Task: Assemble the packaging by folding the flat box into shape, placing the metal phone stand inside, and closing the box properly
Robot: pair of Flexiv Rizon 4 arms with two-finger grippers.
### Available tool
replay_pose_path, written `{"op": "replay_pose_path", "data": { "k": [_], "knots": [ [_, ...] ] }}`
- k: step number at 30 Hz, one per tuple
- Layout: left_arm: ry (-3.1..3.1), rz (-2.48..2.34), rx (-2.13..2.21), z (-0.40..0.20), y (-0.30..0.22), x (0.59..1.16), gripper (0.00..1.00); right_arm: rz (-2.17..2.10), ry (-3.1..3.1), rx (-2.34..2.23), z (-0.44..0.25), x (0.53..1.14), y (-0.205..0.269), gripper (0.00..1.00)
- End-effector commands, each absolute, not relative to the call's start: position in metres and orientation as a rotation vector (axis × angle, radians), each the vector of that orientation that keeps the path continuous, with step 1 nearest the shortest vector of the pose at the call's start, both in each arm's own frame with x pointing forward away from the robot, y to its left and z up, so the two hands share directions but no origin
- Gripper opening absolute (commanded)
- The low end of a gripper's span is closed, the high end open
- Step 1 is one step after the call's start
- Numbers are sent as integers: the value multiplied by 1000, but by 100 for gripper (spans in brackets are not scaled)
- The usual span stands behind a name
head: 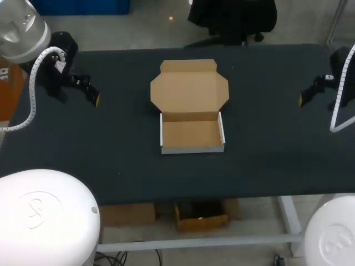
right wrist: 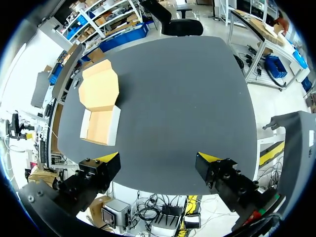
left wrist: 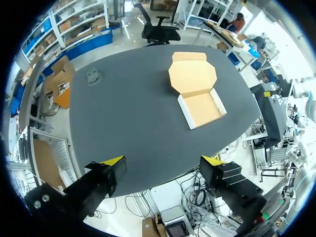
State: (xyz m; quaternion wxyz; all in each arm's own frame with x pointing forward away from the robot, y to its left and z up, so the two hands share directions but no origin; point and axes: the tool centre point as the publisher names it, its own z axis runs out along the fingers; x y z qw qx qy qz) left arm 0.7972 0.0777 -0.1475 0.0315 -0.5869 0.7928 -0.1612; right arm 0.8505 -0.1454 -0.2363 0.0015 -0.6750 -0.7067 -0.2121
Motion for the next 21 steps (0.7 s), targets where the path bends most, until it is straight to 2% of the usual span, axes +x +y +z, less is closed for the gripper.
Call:
{"op": "replay_pose_path", "data": {
  "k": [1, 21],
  "knots": [
    [2431, -475, -1839, -150, 76, 807, 100, -660, -2200, -2093, -240, 861, -152, 100],
    [2374, -426, -1915, -162, 78, 821, 100, -642, -2175, -2097, -245, 868, -151, 100]
  ]
}}
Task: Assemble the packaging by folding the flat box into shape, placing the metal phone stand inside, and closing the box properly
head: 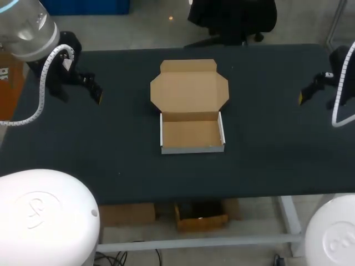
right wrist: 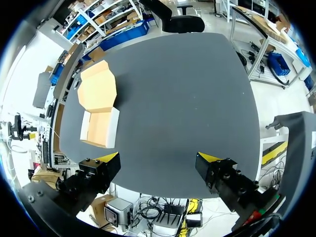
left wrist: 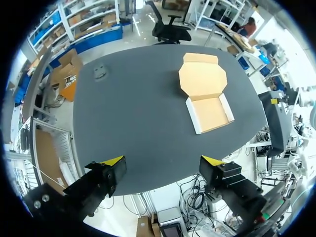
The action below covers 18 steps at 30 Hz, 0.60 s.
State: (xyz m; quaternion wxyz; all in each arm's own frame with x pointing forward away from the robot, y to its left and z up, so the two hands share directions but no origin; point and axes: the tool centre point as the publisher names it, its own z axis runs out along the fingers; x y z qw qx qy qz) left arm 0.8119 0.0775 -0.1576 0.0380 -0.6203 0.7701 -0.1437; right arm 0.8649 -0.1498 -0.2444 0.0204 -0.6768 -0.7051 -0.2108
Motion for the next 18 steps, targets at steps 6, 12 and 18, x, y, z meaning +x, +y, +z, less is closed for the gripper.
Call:
{"op": "replay_pose_path", "data": {
  "k": [6, 12, 18],
  "knots": [
    [2375, -420, -1924, -163, 80, 825, 100, -641, -2168, -2100, -246, 868, -151, 100],
    [2364, -392, -1949, -165, 84, 830, 100, -641, -2168, -2100, -246, 868, -151, 100],
    [2348, -375, -1990, -170, 90, 836, 100, -641, -2168, -2100, -246, 868, -151, 100]
  ]
}}
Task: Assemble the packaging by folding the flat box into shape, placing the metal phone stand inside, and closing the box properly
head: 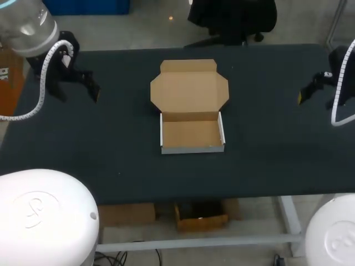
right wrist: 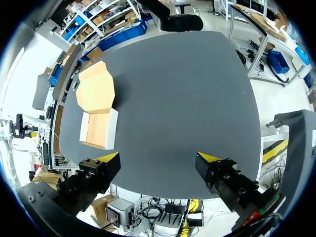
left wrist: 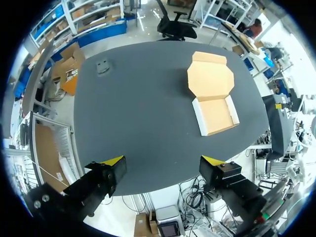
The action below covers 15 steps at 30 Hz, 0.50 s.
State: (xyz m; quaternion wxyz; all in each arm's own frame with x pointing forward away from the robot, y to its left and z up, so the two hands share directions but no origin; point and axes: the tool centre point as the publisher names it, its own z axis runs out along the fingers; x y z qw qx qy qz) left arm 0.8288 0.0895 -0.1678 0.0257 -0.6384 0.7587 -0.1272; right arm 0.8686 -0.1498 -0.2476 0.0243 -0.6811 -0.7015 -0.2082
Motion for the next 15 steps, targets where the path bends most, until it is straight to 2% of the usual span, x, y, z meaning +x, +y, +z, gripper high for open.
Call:
{"op": "replay_pose_path", "data": {
  "k": [1, 15],
  "knots": [
    [2344, -372, -1995, -171, 91, 837, 100, -641, -2168, -2100, -246, 868, -151, 100],
    [2277, -335, -2043, -178, 99, 845, 100, -641, -2168, -2100, -246, 868, -151, 100]
  ]
}}
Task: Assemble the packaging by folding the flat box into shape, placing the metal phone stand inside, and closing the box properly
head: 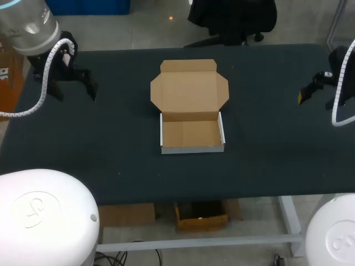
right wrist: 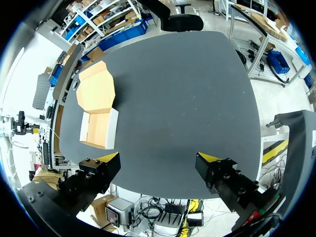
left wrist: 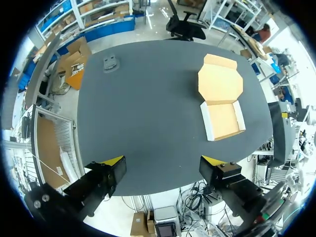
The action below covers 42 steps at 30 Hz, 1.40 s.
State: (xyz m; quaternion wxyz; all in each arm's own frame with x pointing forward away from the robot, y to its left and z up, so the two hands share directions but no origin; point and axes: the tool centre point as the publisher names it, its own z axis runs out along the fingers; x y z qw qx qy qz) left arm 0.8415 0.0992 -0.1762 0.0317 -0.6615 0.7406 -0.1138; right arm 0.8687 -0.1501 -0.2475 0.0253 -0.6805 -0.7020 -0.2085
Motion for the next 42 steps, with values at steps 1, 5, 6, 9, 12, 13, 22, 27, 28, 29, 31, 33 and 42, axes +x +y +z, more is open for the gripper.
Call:
{"op": "replay_pose_path", "data": {
  "k": [1, 5, 6, 9, 12, 13, 22, 27, 28, 29, 31, 33, 42],
  "knots": [
    [2271, -326, -2050, -179, 100, 846, 100, -641, -2168, -2100, -246, 868, -151, 100],
    [2254, -310, -2083, -187, 107, 853, 100, -641, -2168, -2100, -246, 868, -151, 100],
    [2259, -311, -2092, -189, 109, 855, 100, -641, -2168, -2100, -246, 868, -151, 100],
    [2257, -296, -2113, -196, 114, 862, 100, -641, -2168, -2100, -246, 868, -151, 100],
    [2237, -277, -2131, -202, 121, 869, 100, -641, -2168, -2100, -246, 868, -151, 100],
    [2240, -274, -2133, -204, 122, 871, 100, -641, -2168, -2100, -246, 868, -151, 100],
    [2270, -223, -2168, -225, 143, 898, 100, -641, -2168, -2100, -246, 868, -151, 100],
    [2289, -199, -2188, -239, 156, 912, 100, -641, -2168, -2100, -246, 868, -151, 100],
    [2291, -199, -2191, -240, 158, 914, 100, -641, -2168, -2100, -246, 868, -151, 100],
    [2291, -187, -2199, -245, 161, 918, 100, -641, -2168, -2100, -246, 868, -151, 100],
    [2299, -180, -2206, -249, 165, 921, 100, -641, -2168, -2100, -246, 868, -151, 100],
    [2302, -160, -2211, -255, 168, 926, 100, -641, -2168, -2100, -246, 868, -151, 100],
    [2330, -135, -2215, -273, 188, 951, 100, -641, -2168, -2100, -246, 868, -151, 100]
  ]
}}
